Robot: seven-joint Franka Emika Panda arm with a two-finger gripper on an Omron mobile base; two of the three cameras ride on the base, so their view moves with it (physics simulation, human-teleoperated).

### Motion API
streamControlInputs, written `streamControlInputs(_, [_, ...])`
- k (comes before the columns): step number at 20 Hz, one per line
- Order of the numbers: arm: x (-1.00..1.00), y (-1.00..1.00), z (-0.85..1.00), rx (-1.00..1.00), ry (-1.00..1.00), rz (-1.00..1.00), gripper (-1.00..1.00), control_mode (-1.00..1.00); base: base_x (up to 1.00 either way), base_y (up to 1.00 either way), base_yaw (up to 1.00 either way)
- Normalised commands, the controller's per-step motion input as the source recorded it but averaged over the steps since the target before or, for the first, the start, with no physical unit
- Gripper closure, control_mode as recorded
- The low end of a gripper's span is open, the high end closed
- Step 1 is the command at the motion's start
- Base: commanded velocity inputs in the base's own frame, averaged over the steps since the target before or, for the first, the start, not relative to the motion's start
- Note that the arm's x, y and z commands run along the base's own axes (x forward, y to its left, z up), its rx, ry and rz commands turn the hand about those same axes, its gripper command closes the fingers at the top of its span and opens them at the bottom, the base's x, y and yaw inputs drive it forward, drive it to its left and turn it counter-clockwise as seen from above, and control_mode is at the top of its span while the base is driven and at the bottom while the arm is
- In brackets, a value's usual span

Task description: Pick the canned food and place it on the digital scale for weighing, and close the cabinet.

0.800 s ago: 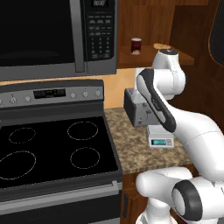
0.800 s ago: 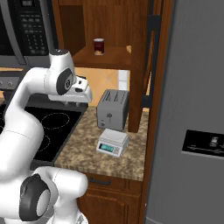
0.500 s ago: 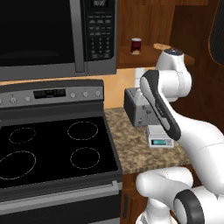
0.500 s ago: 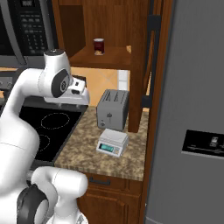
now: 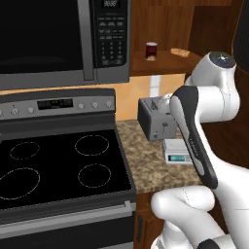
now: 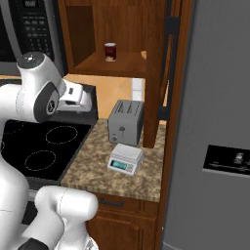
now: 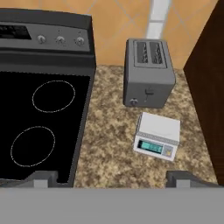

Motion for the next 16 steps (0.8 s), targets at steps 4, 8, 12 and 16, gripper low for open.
streamControlInputs(4, [-0.13, -0.06, 0.82, 0.0, -0.12, -0.02, -1.0, -1.0, 0.0, 0.0, 0.0])
streamControlInputs(8, [0.0, -0.13, 0.55, 0.0, -0.17, -0.01, -1.0, -1.0, 0.0, 0.0, 0.0])
streamControlInputs(12, [0.06, -0.11, 0.39, 0.0, -0.22, 0.0, -1.0, -1.0, 0.0, 0.0, 0.0])
streamControlInputs(16, [0.1, -0.08, 0.4, 0.0, -0.19, 0.0, -1.0, -1.0, 0.0, 0.0, 0.0])
